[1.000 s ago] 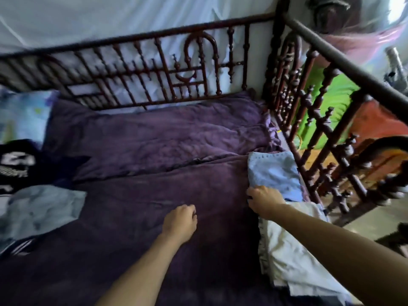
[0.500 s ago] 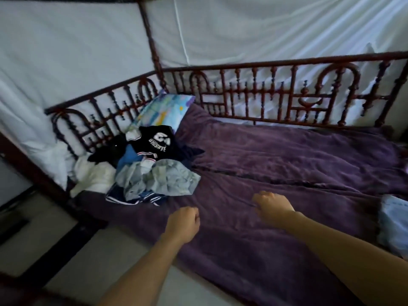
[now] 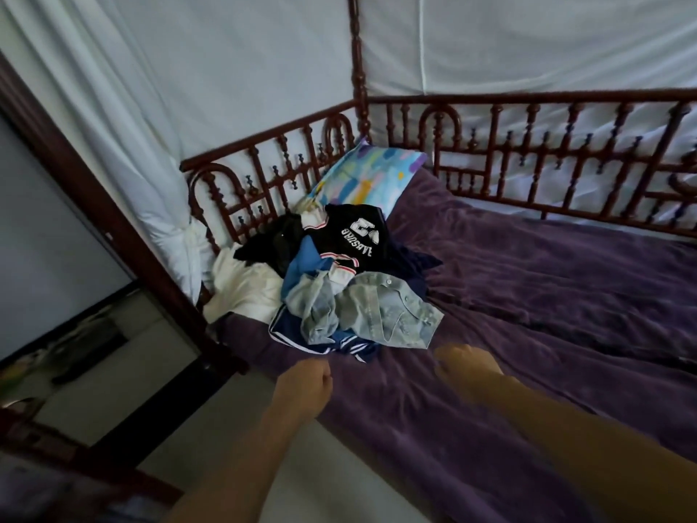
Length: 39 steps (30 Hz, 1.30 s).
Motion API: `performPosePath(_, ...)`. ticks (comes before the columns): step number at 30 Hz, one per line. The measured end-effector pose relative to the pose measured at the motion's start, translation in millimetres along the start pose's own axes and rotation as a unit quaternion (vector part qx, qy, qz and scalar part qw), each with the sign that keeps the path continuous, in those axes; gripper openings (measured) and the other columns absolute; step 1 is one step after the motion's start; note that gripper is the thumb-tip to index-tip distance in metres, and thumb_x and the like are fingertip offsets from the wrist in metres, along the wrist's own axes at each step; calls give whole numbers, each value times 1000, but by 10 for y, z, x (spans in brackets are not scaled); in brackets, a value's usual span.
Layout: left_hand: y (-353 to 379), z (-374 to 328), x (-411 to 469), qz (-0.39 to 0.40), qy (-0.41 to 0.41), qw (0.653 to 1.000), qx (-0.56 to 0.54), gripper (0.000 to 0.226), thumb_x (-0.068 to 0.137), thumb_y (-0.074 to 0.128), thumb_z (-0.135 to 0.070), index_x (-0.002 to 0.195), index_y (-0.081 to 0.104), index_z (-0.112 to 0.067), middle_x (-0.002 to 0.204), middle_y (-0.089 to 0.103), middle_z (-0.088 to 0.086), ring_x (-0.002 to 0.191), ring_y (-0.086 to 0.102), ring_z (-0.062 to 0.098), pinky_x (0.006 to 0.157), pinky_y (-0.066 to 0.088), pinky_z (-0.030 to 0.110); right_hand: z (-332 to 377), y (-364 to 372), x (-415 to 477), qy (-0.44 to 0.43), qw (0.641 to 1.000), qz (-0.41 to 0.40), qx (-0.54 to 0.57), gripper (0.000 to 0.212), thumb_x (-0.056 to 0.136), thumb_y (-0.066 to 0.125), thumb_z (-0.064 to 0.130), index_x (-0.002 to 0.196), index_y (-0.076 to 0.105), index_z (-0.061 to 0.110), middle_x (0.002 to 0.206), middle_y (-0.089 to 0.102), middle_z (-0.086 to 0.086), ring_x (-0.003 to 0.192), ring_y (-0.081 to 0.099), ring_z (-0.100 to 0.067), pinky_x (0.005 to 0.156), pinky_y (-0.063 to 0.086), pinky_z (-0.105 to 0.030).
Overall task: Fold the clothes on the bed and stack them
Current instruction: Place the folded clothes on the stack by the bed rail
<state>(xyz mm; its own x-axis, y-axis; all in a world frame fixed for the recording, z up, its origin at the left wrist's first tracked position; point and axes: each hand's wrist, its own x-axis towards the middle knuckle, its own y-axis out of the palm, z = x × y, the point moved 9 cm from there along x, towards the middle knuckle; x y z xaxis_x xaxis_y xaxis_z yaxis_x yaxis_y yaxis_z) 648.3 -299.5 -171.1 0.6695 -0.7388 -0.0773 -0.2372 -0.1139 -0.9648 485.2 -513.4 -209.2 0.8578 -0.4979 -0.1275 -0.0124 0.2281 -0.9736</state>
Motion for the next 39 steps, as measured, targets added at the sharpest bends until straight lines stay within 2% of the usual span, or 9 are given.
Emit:
performPosePath(3, 127, 284, 283, 22, -2, 1000, -5, 19, 90, 52, -29, 100, 65, -20, 102, 67, -2, 96, 63, 17, 83, 48, 31, 57, 205, 490, 13, 999, 29, 5, 16, 93, 43, 34, 99, 56, 26, 115, 61, 2, 103, 60, -22, 73, 41, -30)
performPosePath(10, 53, 1191, 1487, 45, -48, 998, -17, 19, 90, 52, -27, 98, 64, -15, 95, 65, -2, 94, 61, 17, 81, 48, 32, 258, 739, 1889, 31, 993, 110, 35, 34, 93, 46, 34, 125, 52, 29, 129, 55, 2, 115, 56, -23, 91, 46, -34)
performPosePath(14, -82, 1544, 2162, 47, -50, 998, -15, 14, 93, 49, -27, 81, 56, -24, 78, 50, -13, 85, 58, 14, 73, 43, 27, 485, 803, 2638, 30, 991, 124, 41, 33, 94, 44, 32, 124, 54, 25, 129, 56, 0, 116, 56, -22, 91, 47, -33)
performPosePath(19, -32, 1849, 2794, 72, -40, 996, -39, 17, 94, 50, -28, 92, 61, -16, 86, 59, -6, 81, 55, 11, 74, 46, 27, 674, 683, 3412, 45, 990, 120, 49, 28, 95, 44, 32, 120, 56, 28, 123, 59, 3, 110, 58, -21, 83, 46, -32)
performPosePath(22, 57, 2042, 3280, 83, -30, 995, -56, 16, 93, 52, -27, 88, 61, -15, 79, 59, -4, 77, 57, 13, 71, 48, 30, 725, 637, 3888, 56, 991, 115, 38, 29, 94, 46, 32, 120, 57, 26, 122, 60, 1, 109, 59, -21, 84, 48, -32)
performPosePath(26, 219, 2285, 3991, 117, 6, 991, -66, 13, 93, 50, -25, 82, 54, -21, 67, 47, -11, 72, 52, 9, 65, 42, 23, 621, 816, 4536, 127, 982, 126, 59, 31, 93, 48, 30, 122, 57, 27, 128, 59, 1, 116, 57, -22, 89, 46, -33)
performPosePath(32, 521, 2785, 5101, 163, 40, 982, -92, 15, 94, 51, -30, 98, 63, -22, 82, 57, -9, 81, 58, 12, 72, 46, 27, 439, 979, 5802, 269, 950, 92, 128, 29, 89, 53, 28, 117, 59, 21, 119, 64, -6, 109, 60, -30, 84, 50, -35)
performPosePath(37, 891, 3014, 5649, 197, 78, 973, -93, 18, 94, 49, -29, 101, 62, -19, 93, 61, -3, 88, 59, 15, 78, 48, 32, 238, 1482, 6380, 382, 899, 40, 211, 57, 89, 60, 31, 141, 40, 17, 133, 50, -15, 120, 50, -37, 94, 44, -43)
performPosePath(39, 1007, 3002, 5829, 202, 106, 971, -74, 22, 95, 46, -29, 110, 61, -19, 105, 60, -2, 97, 58, 17, 83, 46, 32, 176, 1699, 6359, 411, 879, 40, 239, 43, 90, 60, 26, 132, 56, 17, 125, 60, -15, 115, 56, -35, 91, 46, -38)
